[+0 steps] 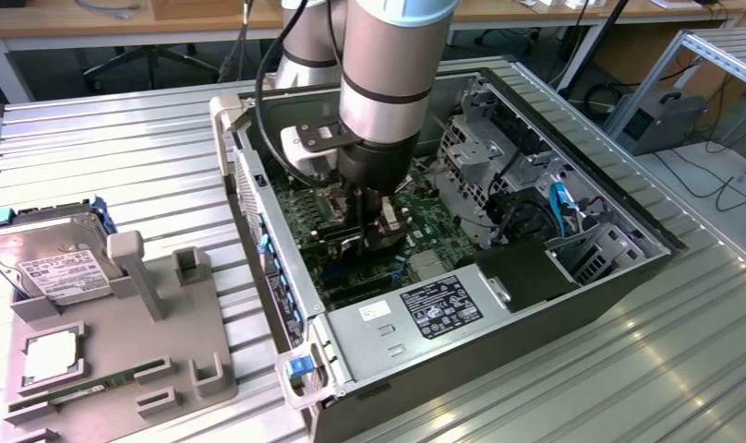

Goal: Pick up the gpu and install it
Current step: 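Insert the gpu into the slot, then press down on the gpu until it lock into place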

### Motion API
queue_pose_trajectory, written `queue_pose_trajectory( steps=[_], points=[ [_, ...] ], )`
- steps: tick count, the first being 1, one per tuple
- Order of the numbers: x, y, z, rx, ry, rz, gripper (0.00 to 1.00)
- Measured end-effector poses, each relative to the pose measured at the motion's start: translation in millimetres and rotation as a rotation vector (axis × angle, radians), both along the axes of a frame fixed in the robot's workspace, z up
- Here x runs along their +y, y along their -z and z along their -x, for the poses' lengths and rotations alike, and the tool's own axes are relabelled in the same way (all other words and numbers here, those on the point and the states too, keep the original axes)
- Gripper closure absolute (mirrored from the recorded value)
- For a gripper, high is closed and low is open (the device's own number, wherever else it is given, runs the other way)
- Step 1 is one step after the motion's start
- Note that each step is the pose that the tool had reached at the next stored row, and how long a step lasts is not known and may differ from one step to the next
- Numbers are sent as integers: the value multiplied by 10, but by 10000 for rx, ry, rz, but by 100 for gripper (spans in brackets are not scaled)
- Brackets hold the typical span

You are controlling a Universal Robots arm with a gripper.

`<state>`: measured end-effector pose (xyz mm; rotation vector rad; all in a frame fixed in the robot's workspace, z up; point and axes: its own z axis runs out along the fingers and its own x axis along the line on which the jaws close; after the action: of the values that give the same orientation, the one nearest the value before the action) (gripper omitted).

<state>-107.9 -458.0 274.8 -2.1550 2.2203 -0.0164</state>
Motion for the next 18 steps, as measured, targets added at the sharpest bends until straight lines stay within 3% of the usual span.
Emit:
queue_pose_trajectory(
  steps=[3, 8, 11, 18],
  points=[
    [0, -116, 0, 0, 0, 1, 48],
    [0, -436, 0, 0, 0, 0, 48],
    [0, -499, 0, 1, 0, 1, 48],
    [0, -502, 0, 0, 0, 0, 48]
  ],
)
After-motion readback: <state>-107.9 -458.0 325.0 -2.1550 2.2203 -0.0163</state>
